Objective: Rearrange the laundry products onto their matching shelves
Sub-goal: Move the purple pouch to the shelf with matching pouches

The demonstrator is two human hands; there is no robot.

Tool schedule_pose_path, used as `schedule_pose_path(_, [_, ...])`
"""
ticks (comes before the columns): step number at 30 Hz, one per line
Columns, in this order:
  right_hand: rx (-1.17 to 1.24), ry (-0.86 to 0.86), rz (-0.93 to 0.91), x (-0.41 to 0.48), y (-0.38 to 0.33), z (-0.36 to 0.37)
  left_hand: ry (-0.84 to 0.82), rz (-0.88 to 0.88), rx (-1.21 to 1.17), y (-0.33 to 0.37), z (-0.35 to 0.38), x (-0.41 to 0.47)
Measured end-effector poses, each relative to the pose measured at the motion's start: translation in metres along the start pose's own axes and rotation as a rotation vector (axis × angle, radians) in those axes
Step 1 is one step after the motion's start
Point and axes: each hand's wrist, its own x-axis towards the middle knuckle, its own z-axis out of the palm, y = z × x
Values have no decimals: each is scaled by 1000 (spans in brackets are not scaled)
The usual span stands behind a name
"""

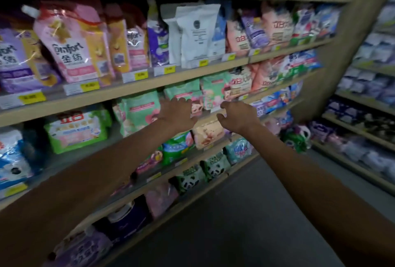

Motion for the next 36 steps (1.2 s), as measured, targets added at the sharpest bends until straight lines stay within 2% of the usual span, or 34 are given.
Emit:
schedule_pose_path(6, [-36, 11, 59, 27, 89, 0, -6, 121, -10, 69, 17, 86])
schedule_pose_path(13, [-136, -28, 134, 102, 209, -11, 111, 212, -65, 150, -9, 228])
schedule_pose_path(17, [-170, 20, 182, 143, 267, -18, 173, 250, -27, 180, -22, 294])
schedule_pose_path(25, [-165, 90, 172, 228, 356, -8, 198, 221, 50, 215, -19, 400])
schedule_pose_path(32, [-179, 122, 11, 344, 419, 14, 188, 95, 120, 220, -6, 502])
schedule_pose_path(36, [-180, 188, -84, 422, 456, 18, 240, -23, 153, 221, -9, 563])
